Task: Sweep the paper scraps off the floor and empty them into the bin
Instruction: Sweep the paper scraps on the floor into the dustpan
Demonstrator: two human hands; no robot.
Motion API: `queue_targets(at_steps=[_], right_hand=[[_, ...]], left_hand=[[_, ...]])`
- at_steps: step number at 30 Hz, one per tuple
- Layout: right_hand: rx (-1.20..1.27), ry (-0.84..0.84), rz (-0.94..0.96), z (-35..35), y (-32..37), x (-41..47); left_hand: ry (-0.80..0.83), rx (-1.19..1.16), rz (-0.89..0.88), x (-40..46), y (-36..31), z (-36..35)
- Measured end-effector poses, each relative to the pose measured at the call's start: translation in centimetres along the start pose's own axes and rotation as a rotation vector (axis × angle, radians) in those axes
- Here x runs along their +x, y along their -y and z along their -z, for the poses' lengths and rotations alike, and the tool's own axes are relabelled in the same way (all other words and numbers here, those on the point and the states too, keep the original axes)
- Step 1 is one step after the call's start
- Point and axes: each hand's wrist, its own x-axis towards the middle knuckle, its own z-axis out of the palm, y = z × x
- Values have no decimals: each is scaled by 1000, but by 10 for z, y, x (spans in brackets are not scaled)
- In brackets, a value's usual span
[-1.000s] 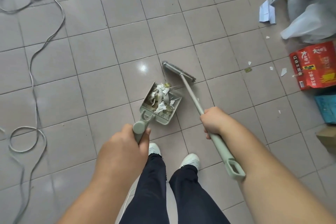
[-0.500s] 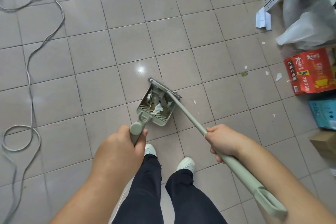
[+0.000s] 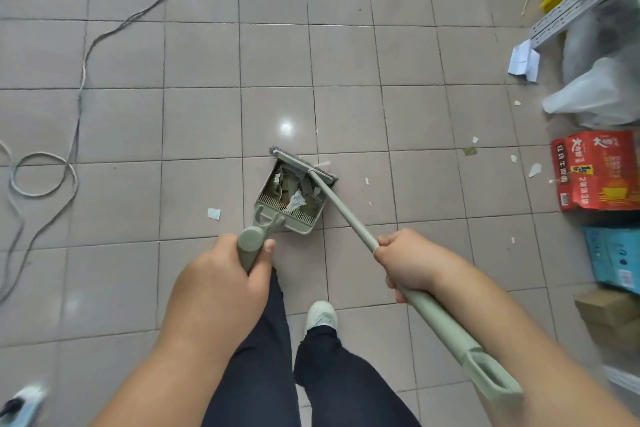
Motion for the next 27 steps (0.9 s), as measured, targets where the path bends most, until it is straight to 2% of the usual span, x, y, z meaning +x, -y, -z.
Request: queue_targets(at_steps=[14, 27], right_hand=[[-159, 54, 28, -77, -49, -25], [-208, -17, 58, -177, -15, -52]], left_hand=[[2, -69, 215, -101, 51, -15], [-15, -116, 281, -132, 148, 42]])
